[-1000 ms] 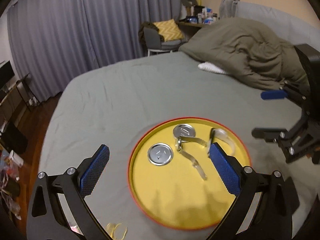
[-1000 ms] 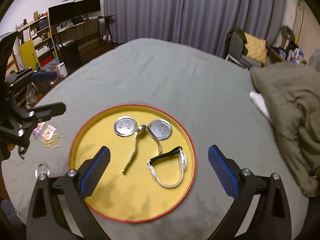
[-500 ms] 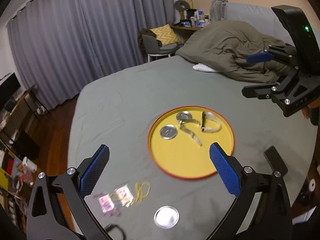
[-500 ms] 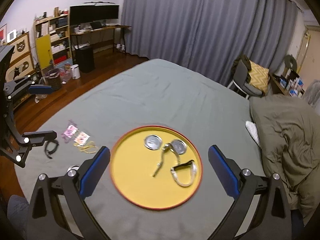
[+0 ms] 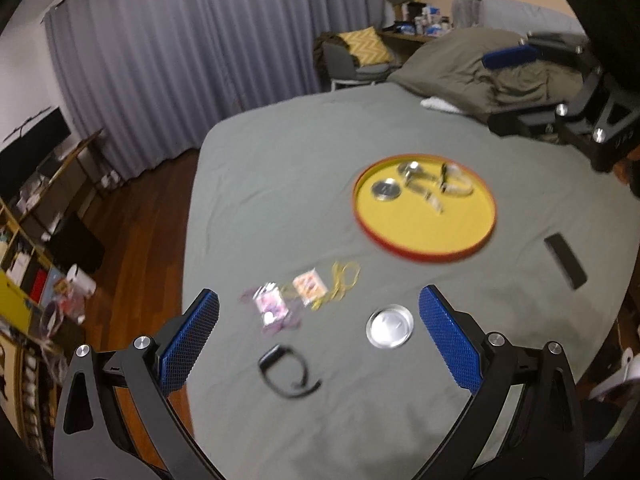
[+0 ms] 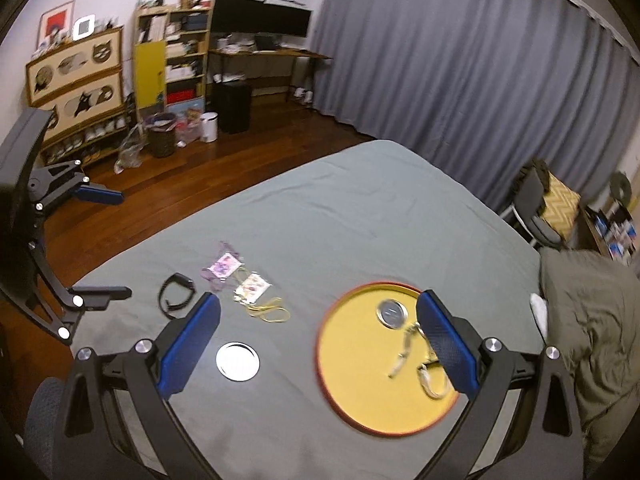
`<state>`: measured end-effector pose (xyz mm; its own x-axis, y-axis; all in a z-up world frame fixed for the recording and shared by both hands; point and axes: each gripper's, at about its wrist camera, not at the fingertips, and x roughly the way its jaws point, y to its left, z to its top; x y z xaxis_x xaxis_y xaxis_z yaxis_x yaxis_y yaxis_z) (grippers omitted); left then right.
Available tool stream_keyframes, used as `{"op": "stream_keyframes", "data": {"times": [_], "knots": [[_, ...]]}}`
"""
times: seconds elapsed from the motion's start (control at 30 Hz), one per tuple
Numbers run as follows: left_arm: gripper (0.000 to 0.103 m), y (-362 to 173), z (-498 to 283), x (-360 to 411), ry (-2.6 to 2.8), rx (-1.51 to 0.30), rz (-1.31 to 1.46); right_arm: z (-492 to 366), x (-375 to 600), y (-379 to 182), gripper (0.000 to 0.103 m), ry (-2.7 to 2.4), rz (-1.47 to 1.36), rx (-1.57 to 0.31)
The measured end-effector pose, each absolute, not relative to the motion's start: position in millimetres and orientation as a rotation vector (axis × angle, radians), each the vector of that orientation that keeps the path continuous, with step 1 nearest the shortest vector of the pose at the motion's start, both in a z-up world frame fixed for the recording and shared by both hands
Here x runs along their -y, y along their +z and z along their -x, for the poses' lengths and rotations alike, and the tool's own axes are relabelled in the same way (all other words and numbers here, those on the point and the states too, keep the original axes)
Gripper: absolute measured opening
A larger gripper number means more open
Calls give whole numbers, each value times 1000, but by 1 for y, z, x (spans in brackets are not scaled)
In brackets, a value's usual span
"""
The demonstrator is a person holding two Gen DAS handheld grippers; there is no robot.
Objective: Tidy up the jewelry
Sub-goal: 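Raise both open tools from the tray and move toward the lanyards, then close the right tool on the yellow cord while the left tool grips the black band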
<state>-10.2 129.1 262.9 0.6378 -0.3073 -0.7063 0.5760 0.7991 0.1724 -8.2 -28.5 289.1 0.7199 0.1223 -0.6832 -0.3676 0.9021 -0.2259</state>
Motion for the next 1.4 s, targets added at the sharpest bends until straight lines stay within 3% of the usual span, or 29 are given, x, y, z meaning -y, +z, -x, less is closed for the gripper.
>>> {"op": "stream_keyframes", "data": {"times": [0.33, 0.67, 1.27, 1.33, 1.4], "knots": [[98, 182, -20, -188, -498, -842, -418, -46, -47, 235, 95, 340, 384, -808], [98, 93, -51, -196, -532, -967, -402, -87, -78, 160, 95, 408, 376, -927], [98, 42, -97, -212, -533, -992, -305, -141, -82, 61, 94, 433, 344, -1055], [98, 35, -99, -212, -536, -1003, -311, -145, -84, 51, 72, 436, 339, -1071], [98, 29, -99, -212, -539, -1008, -323, -149, -84, 41, 66, 428, 334, -1093]]}}
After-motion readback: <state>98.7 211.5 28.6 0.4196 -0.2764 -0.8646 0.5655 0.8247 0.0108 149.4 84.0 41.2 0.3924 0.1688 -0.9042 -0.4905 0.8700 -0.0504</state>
